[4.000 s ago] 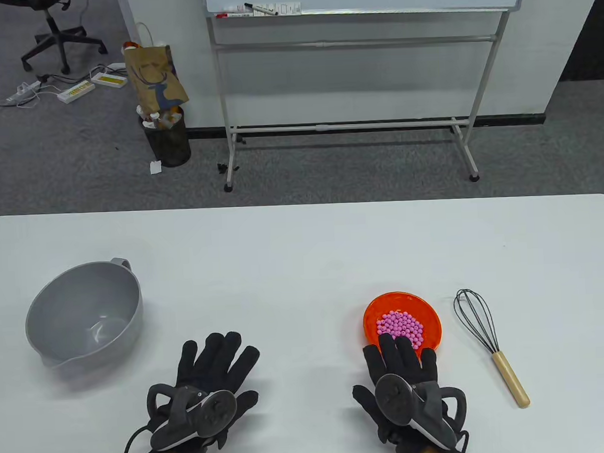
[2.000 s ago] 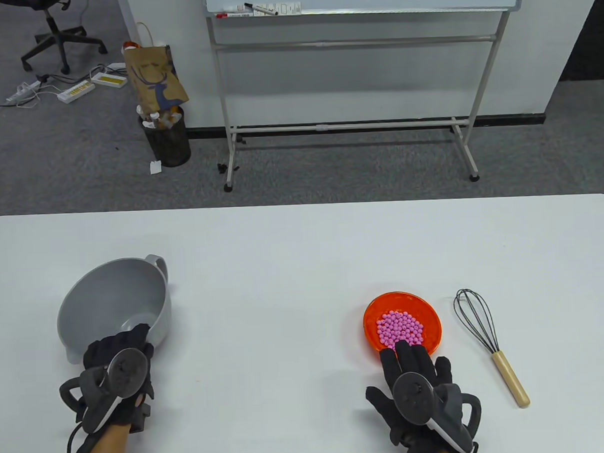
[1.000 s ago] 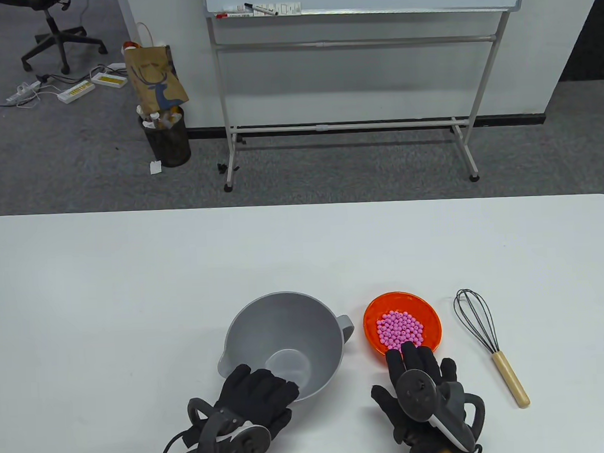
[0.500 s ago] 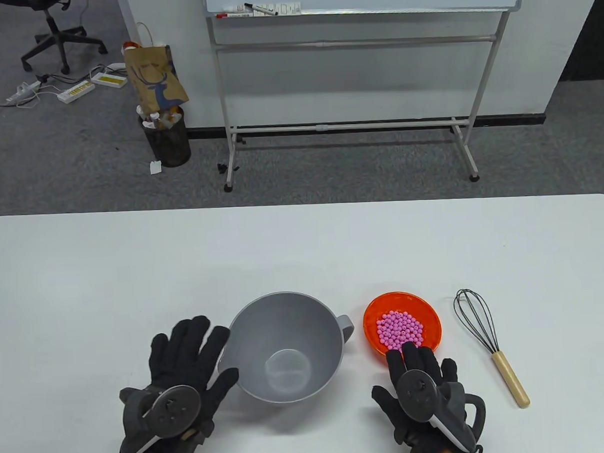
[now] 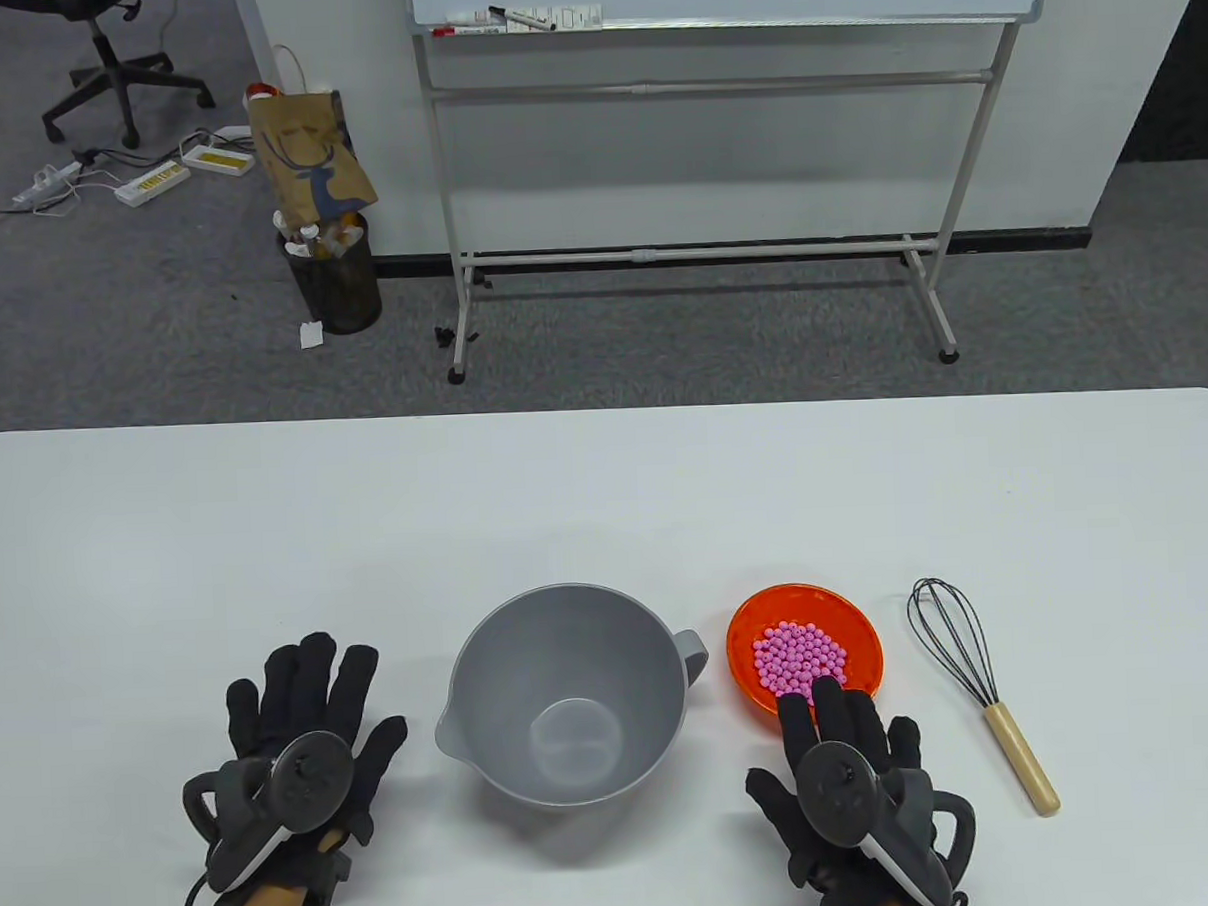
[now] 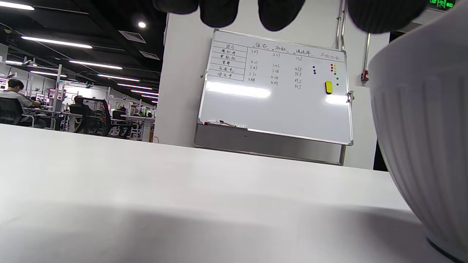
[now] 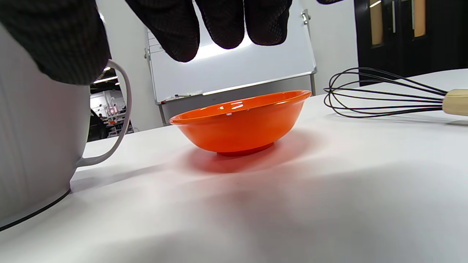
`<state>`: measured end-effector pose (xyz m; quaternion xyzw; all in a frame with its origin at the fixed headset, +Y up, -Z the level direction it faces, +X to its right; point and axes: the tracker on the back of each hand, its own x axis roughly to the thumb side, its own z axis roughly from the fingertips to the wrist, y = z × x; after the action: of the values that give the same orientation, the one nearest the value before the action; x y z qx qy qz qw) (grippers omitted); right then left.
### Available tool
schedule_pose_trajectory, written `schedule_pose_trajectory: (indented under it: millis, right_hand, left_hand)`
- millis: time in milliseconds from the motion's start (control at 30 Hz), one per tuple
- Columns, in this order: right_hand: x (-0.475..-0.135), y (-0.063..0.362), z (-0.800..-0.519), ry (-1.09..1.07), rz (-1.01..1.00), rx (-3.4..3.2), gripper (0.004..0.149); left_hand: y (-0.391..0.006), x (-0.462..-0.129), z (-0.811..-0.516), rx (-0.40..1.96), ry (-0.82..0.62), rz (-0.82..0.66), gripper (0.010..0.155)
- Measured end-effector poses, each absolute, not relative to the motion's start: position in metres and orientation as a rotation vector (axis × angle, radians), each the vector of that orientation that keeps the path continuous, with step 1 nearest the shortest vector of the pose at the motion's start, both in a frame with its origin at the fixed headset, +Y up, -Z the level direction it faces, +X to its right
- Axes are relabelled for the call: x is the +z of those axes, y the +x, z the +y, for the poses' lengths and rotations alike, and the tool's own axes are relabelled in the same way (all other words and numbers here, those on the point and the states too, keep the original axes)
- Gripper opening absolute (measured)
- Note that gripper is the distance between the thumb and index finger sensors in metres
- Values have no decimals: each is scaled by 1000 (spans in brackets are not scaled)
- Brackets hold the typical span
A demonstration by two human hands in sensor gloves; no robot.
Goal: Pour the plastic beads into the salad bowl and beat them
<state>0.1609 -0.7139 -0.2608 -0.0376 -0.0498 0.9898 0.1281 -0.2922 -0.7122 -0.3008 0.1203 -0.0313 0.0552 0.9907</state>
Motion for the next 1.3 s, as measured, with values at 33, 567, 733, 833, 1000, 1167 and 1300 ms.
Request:
schedule_pose_trajectory:
  millis: [33, 567, 733, 833, 1000, 1167, 1300]
  right_hand:
    - [-261, 163, -713, -124, -145, 2865, 78]
    - [-320, 220, -701, -804, -21, 2543, 81]
    - [-339, 234, -720, -990, 145, 2473, 80]
    - [-344, 241, -735, -1010, 219, 2374, 79]
    - [-346, 247, -756, -1003, 241, 2211, 69]
    - [-344, 248, -764, -989, 188, 2111, 58]
    - [-341, 249, -767, -972, 167, 2027, 56]
  left_hand:
    - [-291, -301, -713, 107, 238, -67, 73]
    - [-294, -303, -719, 120, 201, -54, 73]
    - [-294, -303, -718, 124, 198, -57, 73]
    - [-295, -303, -718, 129, 198, -58, 74]
    - [-294, -304, -718, 135, 191, -57, 73]
    - [-293, -305, -719, 135, 185, -64, 73]
    - [-292, -305, -720, 135, 185, -67, 73]
